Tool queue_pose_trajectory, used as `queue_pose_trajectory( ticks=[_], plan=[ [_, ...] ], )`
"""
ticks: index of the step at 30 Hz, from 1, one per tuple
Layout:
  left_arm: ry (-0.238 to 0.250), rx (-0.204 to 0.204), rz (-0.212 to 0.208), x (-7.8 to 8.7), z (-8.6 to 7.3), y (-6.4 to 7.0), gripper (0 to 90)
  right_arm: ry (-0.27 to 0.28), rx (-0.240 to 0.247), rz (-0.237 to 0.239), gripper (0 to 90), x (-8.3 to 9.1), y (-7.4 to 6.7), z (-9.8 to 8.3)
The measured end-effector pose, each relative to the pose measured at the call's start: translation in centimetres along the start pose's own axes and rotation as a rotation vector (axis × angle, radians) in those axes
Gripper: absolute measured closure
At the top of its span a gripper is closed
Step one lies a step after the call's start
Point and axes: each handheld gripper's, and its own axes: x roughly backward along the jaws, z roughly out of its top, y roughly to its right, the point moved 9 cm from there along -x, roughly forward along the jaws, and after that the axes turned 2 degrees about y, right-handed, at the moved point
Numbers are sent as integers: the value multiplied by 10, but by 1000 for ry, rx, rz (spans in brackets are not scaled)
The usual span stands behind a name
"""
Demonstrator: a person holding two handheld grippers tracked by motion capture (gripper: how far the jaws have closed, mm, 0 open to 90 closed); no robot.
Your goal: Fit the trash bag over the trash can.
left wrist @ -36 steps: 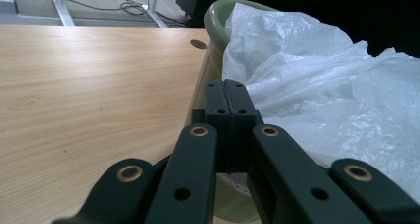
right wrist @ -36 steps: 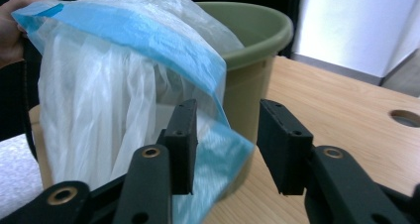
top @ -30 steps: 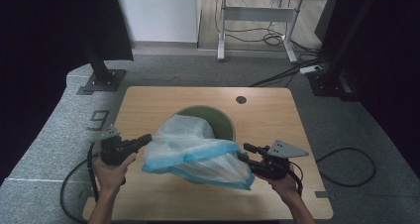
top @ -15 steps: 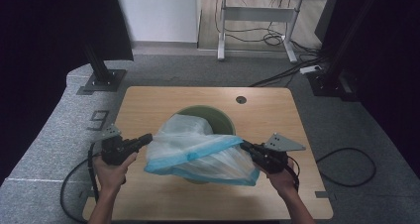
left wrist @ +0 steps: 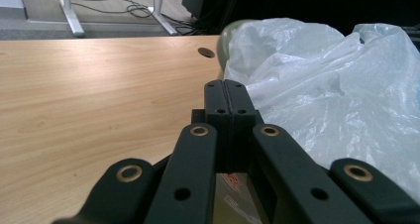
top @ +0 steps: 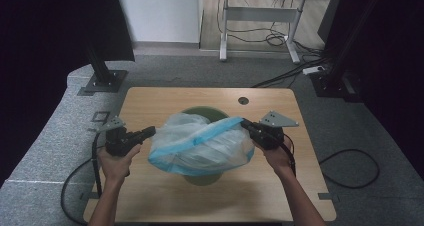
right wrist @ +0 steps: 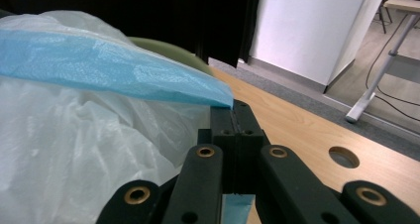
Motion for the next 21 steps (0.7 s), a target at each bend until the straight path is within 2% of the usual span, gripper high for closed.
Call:
queue_pose_trajectory(
  ticks=[5, 11, 21],
  plan=[
    [-7, 15, 19, -6, 8, -11, 900, 5, -2, -18, 888, -13, 10, 8],
    [-29, 13, 46, -16, 10, -20, 900, -3, -7, -29, 888, -30, 19, 11],
    [-53, 19, 72, -31, 8, -29, 900, -58, -48, -40, 888, -59, 33, -3]
  ],
)
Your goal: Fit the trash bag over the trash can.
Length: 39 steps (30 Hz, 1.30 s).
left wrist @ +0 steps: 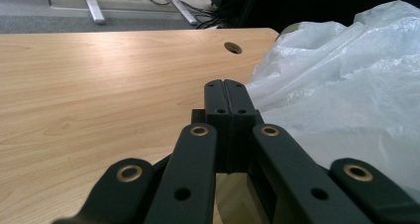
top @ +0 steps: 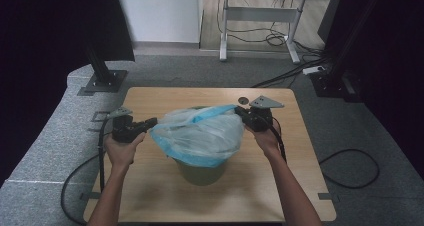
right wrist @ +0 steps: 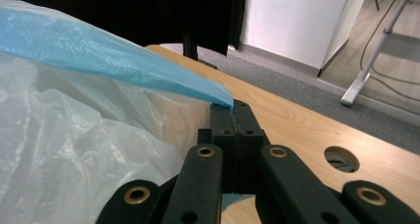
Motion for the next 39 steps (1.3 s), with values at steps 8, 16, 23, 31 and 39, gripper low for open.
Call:
queue_pose_trajectory(
  ticks=[8, 16, 23, 31, 39],
  plan=[
    [-42, 20, 2, -12, -7, -4, 900, -42, -42, 16, 888, -19, 4, -17],
    [-77, 33, 9, -25, -15, -9, 900, -106, -82, 44, 888, -35, 1, -33],
    [-102, 65, -3, -37, -23, -13, 900, -170, -91, 57, 888, -44, -1, -45],
    [-127, 80, 19, -43, -27, -17, 900, -232, -102, 73, 888, -49, -7, -55],
    [-158, 80, 20, -45, -39, -18, 900, -311, -95, 61, 888, -49, -3, -69]
  ],
)
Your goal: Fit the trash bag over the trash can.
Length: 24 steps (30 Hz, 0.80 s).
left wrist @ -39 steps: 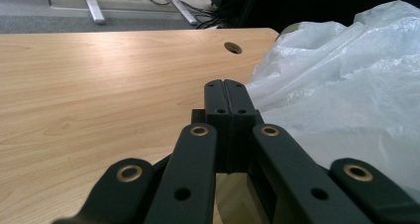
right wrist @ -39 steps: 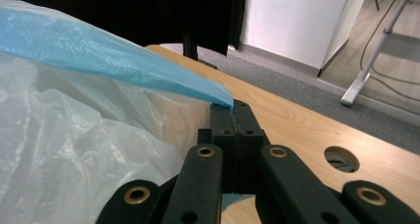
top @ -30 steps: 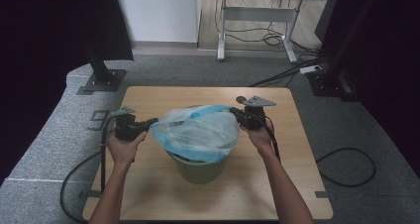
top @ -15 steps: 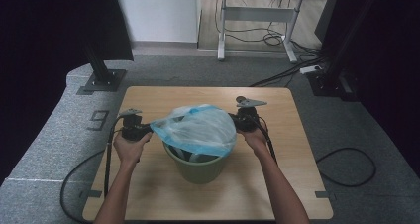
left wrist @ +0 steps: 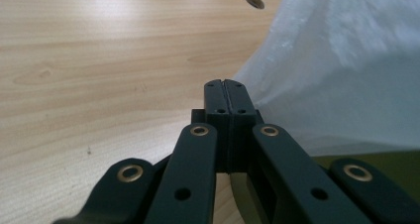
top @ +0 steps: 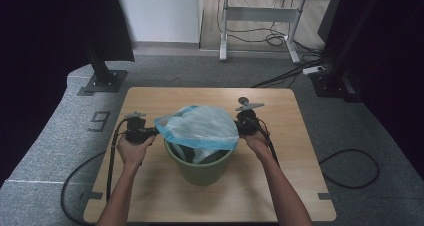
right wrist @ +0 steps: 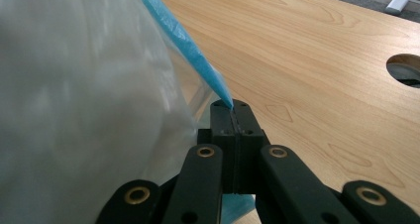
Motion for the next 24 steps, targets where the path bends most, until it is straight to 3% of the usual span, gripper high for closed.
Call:
queue_pose_trajectory(
  ticks=[7, 8, 10, 18, 21, 24],
  plan=[
    [-15, -7, -2, 1, -9, 1, 900, -1, -14, -1, 887, 4, 5, -12],
    [-13, -10, -2, 2, -9, 2, 900, 18, -20, -9, 872, 7, 7, -11],
    [-13, -14, -2, 3, -9, 3, 900, 71, -37, -42, 738, 17, 12, -5],
    [1, -9, -3, 6, -8, 2, 900, 216, -58, -98, 604, 72, 23, 16],
    [7, -14, -5, 9, -8, 3, 900, 251, -39, -78, 583, 90, 15, 19],
    [10, -14, -5, 10, -7, 4, 900, 283, 10, -38, 544, 109, -6, 20]
  ],
)
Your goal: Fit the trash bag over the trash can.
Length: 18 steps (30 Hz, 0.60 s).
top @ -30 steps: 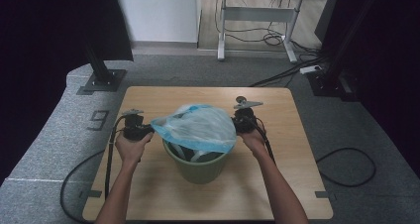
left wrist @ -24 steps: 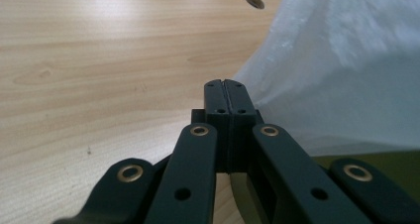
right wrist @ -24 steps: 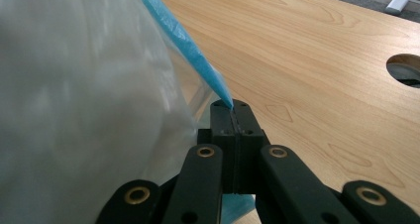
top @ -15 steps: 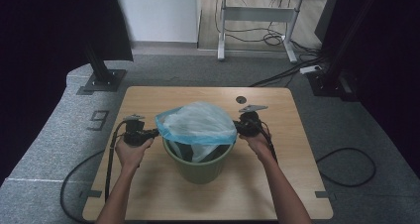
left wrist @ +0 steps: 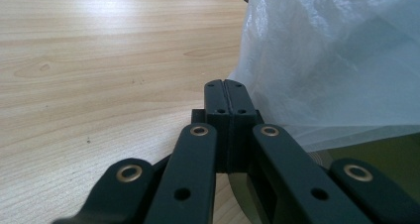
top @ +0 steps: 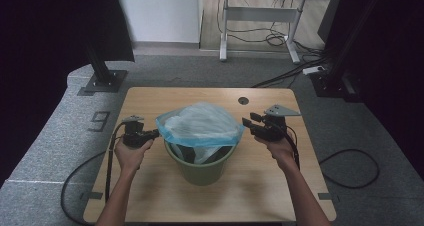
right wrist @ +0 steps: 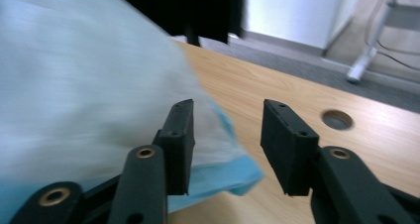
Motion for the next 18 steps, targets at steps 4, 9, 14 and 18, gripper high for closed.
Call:
queue_pose_trajectory(
  ticks=[4, 9, 14, 18],
  plan=[
    [2, 2, 2, 1, 1, 1, 900, 20, 23, 48, 508, 16, -25, 8],
    [7, -3, 2, 3, 2, 4, 900, 22, 13, 91, 484, 24, -47, 13],
    [9, -4, 3, 5, 3, 5, 900, 23, -2, 129, 461, 26, -61, 11],
    [15, -3, 3, 7, 4, 6, 900, 6, 7, 145, 442, 24, -71, 4]
  ],
)
